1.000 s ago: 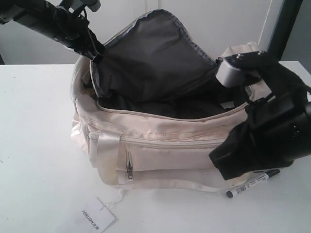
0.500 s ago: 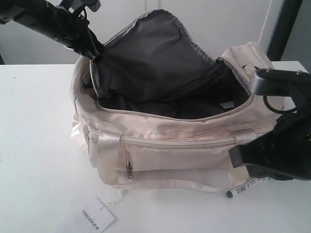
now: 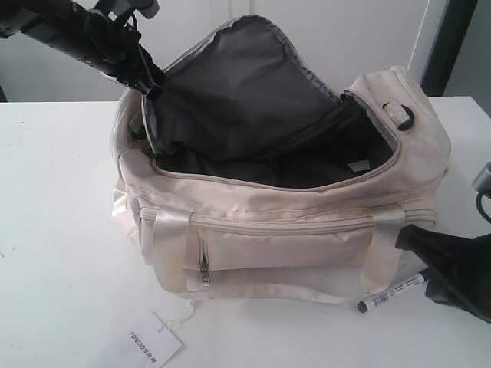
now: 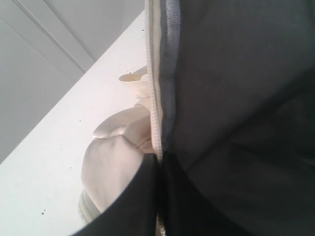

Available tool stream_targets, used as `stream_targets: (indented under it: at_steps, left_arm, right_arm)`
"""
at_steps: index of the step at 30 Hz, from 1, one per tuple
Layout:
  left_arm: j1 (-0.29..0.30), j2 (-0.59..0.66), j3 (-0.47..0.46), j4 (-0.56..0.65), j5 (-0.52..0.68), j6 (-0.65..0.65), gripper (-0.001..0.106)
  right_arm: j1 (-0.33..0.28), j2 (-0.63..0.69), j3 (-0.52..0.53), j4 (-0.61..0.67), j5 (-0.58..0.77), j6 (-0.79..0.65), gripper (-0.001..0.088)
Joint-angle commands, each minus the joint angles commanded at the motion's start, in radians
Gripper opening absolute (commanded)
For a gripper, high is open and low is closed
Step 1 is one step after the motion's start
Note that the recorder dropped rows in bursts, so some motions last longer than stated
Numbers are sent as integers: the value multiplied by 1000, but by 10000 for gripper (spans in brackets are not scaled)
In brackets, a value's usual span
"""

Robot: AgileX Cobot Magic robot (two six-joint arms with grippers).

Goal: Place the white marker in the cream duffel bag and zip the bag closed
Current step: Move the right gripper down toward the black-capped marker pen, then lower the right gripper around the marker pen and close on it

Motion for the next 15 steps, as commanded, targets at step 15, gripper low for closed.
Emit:
stream_targets:
  at_steps: [15]
  left_arm:
    - [0, 0, 0, 0, -4, 0, 0]
  right_arm:
    - [0, 8, 72, -17, -234, 217, 191]
